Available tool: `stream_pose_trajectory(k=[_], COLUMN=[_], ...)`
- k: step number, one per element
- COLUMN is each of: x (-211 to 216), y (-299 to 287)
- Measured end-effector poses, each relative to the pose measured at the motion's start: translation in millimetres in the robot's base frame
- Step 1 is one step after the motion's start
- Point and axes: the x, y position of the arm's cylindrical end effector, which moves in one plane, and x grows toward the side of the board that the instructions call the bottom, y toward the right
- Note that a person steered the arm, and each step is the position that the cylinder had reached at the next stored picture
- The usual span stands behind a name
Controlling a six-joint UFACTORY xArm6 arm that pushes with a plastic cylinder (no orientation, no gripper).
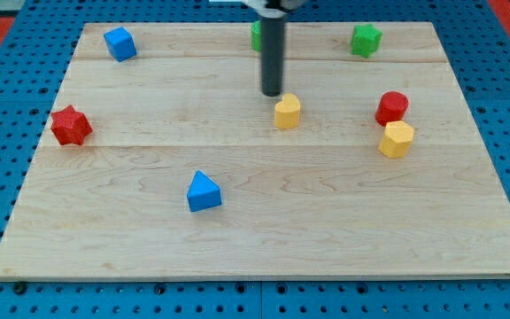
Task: Place the yellow hexagon towards the bottom right corner
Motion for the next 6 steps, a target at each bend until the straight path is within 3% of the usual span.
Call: stream_pose_trajectory(k=[2, 6], x=[4.9, 55.3], y=[63.5, 90.5])
